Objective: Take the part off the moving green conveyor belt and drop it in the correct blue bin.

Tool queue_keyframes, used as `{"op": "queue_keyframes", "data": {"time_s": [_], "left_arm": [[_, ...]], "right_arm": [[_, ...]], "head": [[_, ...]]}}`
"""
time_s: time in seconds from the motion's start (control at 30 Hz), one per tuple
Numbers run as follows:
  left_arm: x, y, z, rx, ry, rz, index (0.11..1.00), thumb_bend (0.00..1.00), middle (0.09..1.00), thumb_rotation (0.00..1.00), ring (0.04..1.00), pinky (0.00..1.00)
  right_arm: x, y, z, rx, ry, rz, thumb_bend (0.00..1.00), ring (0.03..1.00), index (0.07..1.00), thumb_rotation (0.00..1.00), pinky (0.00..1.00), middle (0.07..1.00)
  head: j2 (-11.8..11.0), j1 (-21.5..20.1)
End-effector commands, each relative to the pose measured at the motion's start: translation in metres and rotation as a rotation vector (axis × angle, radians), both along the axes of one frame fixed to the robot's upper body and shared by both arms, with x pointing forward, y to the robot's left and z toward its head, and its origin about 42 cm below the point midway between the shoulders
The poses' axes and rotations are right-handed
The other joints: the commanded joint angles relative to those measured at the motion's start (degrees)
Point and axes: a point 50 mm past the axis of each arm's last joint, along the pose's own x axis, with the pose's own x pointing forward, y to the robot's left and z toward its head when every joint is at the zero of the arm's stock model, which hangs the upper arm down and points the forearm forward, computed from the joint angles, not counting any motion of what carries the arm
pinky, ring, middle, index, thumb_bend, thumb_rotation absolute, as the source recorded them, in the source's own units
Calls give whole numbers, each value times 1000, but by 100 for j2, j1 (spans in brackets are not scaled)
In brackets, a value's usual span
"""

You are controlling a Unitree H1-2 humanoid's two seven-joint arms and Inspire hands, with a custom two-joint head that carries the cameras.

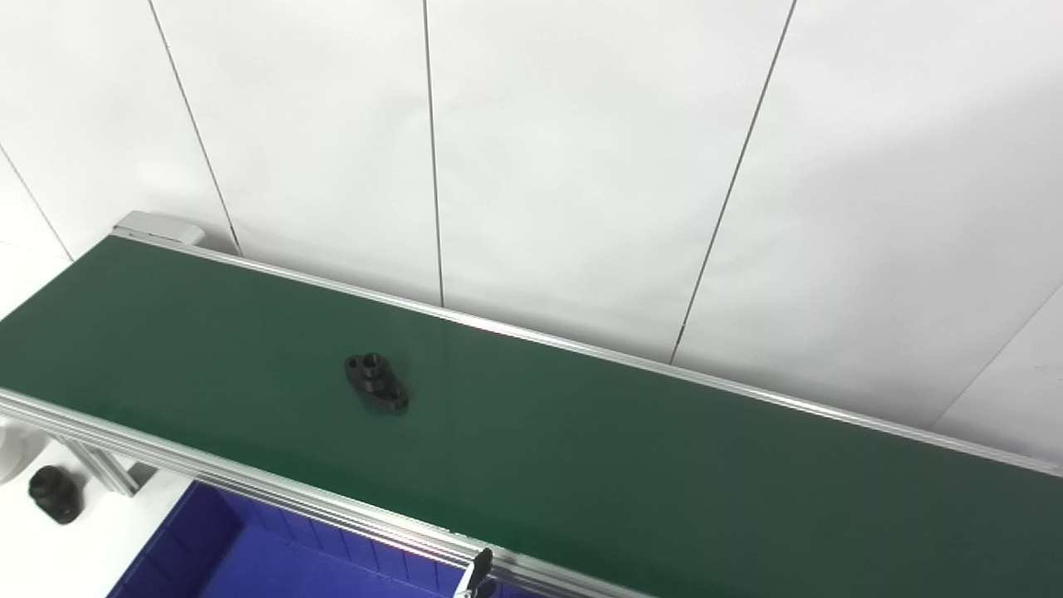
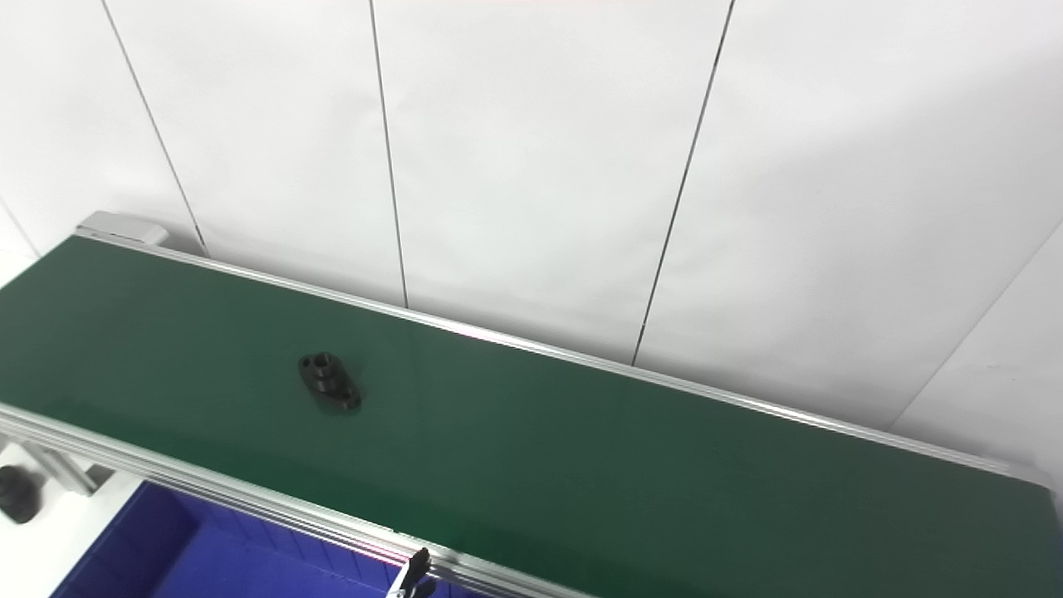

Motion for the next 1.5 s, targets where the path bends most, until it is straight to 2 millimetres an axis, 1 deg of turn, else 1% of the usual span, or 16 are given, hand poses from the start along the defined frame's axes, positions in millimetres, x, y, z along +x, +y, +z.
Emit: {"op": "queue_keyframes", "data": {"time_s": [0.0,0.23,0.27,0.33,0.4,0.57,0.6,0.63,0.7,0.77,0.87,1.0,1.17,1.3,1.43,1.47], "left_arm": [[-2,-36,17,-93,-34,-5,1000,784,1000,1000,962,917],[-4,-35,23,-88,-37,2,1000,823,1000,1000,961,894],[-5,-34,25,-87,-35,4,1000,828,1000,1000,962,897],[-6,-33,29,-90,-33,6,1000,834,1000,1000,961,898],[-7,-31,30,-106,-33,4,1000,827,1000,1000,968,936],[-8,-24,31,-128,-18,-11,1000,881,1000,1000,991,974],[-8,-23,31,-132,-12,-14,1000,913,1000,1000,997,988],[-8,-22,31,-133,-9,-15,1000,922,1000,1000,999,995],[-7,-20,31,-123,-7,-19,1000,912,1000,1000,1000,1000],[-6,-19,31,-111,-9,-26,1000,895,1000,1000,1000,1000],[-5,-17,31,-110,-7,-26,1000,860,1000,1000,1000,1000],[-7,-15,32,-113,4,-36,1000,895,1000,1000,1000,1000],[-8,-15,33,-111,10,-36,1000,923,1000,1000,1000,1000],[-8,-17,35,-116,11,-43,1000,916,1000,1000,1000,1000],[-10,-20,37,-126,14,-46,1000,907,1000,1000,1000,1000],[-10,-21,37,-132,14,-47,1000,908,1000,1000,1000,1000]], "right_arm": [[2,3,13,7,-87,3,809,1000,1000,997,1000,1000],[-3,2,27,-54,-119,50,729,1000,1000,996,1000,1000],[-4,2,31,-59,-129,52,724,1000,1000,992,1000,1000],[-3,2,41,-63,-160,54,713,1000,1000,985,1000,1000],[0,3,52,-69,-203,54,705,1000,1000,988,978,1000],[8,8,78,-137,-303,49,793,985,1000,994,983,1000],[11,9,84,-160,-331,55,806,981,1000,940,974,999],[15,10,90,-185,-361,65,837,982,1000,842,966,999],[23,13,102,-222,-411,84,907,976,1000,724,937,996],[37,15,114,-268,-465,103,930,975,1000,686,932,994],[58,20,128,-321,-519,114,915,962,1000,703,880,993],[89,28,139,-341,-533,129,904,959,1000,700,884,988],[133,39,149,-407,-520,164,924,957,989,707,860,976],[166,45,155,-520,-450,224,940,920,998,737,823,955],[190,51,161,-598,-433,247,934,917,990,735,804,939],[195,53,163,-611,-433,247,950,913,975,713,800,935]], "head": [[3,-7],[231,-226],[326,-251],[390,-287],[398,-354],[420,-604],[420,-604],[423,-649],[435,-684],[436,-721],[440,-767],[462,-876],[483,-898],[494,-883],[515,-854],[515,-854]]}}
